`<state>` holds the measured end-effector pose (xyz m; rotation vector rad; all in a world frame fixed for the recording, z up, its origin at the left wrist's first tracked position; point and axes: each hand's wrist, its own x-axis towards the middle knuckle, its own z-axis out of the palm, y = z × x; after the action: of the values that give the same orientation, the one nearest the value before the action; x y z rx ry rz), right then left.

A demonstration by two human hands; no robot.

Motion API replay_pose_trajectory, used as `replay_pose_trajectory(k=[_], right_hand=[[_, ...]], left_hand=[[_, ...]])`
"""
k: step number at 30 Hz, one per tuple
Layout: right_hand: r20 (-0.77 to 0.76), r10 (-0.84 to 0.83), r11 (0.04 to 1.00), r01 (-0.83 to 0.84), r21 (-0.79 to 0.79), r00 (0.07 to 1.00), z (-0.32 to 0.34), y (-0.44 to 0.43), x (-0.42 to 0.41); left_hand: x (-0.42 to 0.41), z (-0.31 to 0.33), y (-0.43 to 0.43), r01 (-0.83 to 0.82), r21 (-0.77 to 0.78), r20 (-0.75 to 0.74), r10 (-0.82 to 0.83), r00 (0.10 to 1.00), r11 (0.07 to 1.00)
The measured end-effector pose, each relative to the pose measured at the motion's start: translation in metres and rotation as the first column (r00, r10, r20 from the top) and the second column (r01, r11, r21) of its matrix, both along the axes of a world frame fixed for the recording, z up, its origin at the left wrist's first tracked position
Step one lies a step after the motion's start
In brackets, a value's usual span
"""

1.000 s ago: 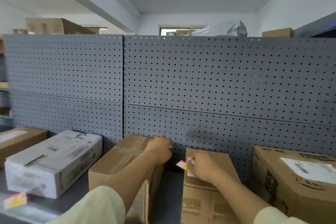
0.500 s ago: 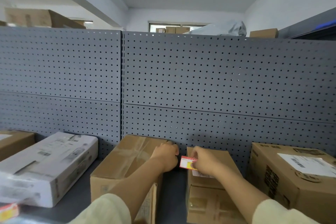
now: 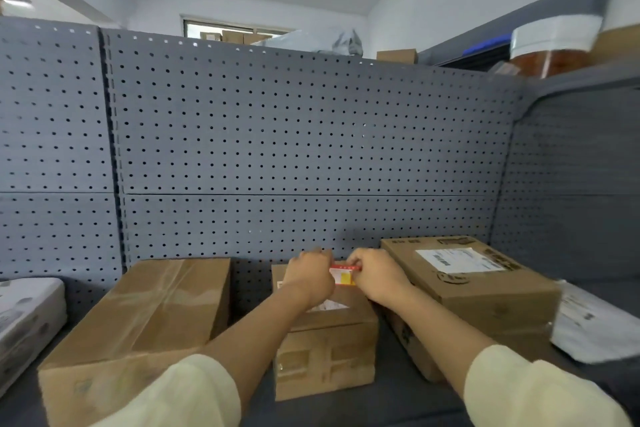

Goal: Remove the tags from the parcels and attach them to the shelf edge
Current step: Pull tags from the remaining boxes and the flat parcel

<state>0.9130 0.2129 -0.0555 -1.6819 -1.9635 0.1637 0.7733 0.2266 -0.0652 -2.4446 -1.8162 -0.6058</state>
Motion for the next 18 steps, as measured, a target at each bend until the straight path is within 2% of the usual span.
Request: replay_pose_trajectory(k=[3, 6, 10, 14, 18], right_hand=[[-0.064, -0.096, 0.993, 0.1, 0.066, 0.993, 0.004, -0.017, 0.051], [-0.065, -0.147, 0.977, 0.156, 0.148, 0.987, 0.005, -0.039, 0.108], [-0.098, -0.251, 0.936, 0.267, 0.229, 0.963, 0.007, -0.063, 0.196], [-0.075, -0.317, 0.915, 0.326, 0.239, 0.945, 0.005, -0.092, 0.294], [-0.069, -0.392, 0.897, 0.397, 0.192, 0.918, -0.007, -0.119, 0.388]], left_hand=[[0.051, 0.008, -0.002, 0.105, 0.025, 0.03, -0.106, 0.994, 0.994], [0.105, 0.02, -0.008, 0.2, 0.059, 0.095, -0.205, 0.974, 0.978], [0.189, 0.031, -0.026, 0.244, 0.133, 0.071, -0.254, 0.964, 0.961], [0.29, 0.028, -0.053, 0.296, 0.18, 0.081, -0.314, 0.946, 0.938], [0.387, 0.015, -0.07, 0.357, 0.13, 0.017, -0.362, 0.932, 0.925]])
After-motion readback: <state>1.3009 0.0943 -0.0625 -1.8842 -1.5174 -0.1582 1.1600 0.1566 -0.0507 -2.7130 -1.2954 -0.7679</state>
